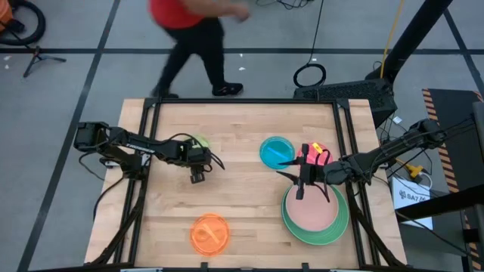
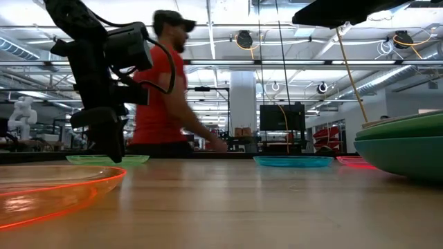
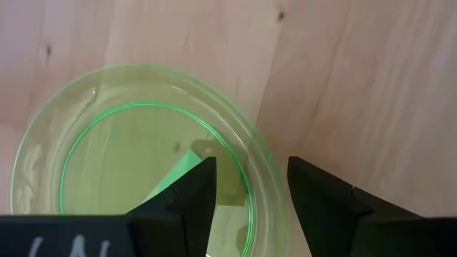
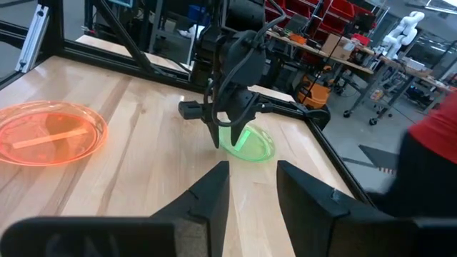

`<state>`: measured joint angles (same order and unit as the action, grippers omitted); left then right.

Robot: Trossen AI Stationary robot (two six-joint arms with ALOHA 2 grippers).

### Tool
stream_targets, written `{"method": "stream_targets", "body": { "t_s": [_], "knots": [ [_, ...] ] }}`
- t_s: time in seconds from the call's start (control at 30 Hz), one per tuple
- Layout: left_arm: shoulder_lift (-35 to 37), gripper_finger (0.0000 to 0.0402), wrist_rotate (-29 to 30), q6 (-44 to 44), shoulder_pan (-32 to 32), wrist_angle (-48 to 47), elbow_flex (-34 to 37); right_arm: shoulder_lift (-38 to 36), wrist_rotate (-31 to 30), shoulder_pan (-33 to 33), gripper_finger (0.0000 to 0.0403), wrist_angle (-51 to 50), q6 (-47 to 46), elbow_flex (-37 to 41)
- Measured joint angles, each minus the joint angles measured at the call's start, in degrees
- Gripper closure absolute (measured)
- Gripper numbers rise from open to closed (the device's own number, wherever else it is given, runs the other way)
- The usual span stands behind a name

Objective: Stack plastic plates
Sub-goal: Stack the green transparent plate on top of the light pink plate

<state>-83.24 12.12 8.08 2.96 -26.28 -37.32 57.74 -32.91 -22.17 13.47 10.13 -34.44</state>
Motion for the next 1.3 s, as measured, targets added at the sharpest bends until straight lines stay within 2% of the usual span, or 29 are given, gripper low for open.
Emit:
{"method": "stream_targets", "body": {
  "t_s": [0.57, 0.97, 1.3],
  "knots": [
    [0.0, 0.0225, 1.0, 0.7, -1.2, 3.4, 1.7, 0.0, 0.0, 0.0, 0.0294, 0.0, 0.6, 0.0],
    [0.0, 0.0319, 1.0, 2.6, -1.1, 3.4, 1.7, 0.0, 0.0, 0.0, 0.0294, 0.0, 0.9, 0.0],
    [0.0, 0.0360, 1.1, 3.0, -4.6, 2.8, 1.1, 0.0, 0.0, 0.0, 0.0294, 0.0, 1.0, 0.0]
  ]
}}
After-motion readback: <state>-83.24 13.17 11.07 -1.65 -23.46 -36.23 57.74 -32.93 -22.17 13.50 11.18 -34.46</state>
